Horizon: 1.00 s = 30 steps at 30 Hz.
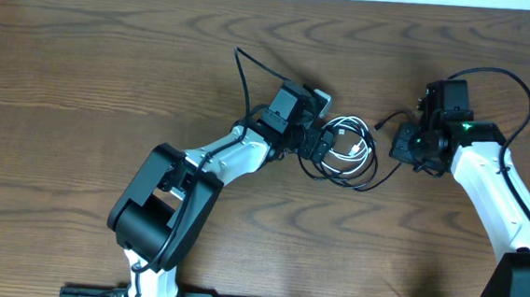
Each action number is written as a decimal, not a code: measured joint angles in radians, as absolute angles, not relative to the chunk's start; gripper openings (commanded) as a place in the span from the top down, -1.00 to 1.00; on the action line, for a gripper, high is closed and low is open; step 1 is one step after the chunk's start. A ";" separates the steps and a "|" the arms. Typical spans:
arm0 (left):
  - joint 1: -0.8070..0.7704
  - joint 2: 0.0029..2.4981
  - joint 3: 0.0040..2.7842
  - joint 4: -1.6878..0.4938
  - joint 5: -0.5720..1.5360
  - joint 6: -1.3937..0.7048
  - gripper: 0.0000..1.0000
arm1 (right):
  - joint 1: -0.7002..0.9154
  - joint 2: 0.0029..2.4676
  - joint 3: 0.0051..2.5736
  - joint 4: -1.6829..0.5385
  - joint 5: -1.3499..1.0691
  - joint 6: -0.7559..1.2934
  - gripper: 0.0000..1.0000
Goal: Untangle cables
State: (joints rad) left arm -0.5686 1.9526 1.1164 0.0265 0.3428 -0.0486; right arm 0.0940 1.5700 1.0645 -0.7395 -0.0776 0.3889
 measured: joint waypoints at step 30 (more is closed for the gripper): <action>-0.642 1.990 1.117 0.023 0.298 -0.022 -0.47 | 0.094 1.570 1.065 -0.739 -0.100 0.389 0.98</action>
State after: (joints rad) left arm -0.6418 1.9903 1.1168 0.0235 0.2977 -0.0223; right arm 0.0940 1.5700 1.0645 -0.7387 -0.1001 0.3885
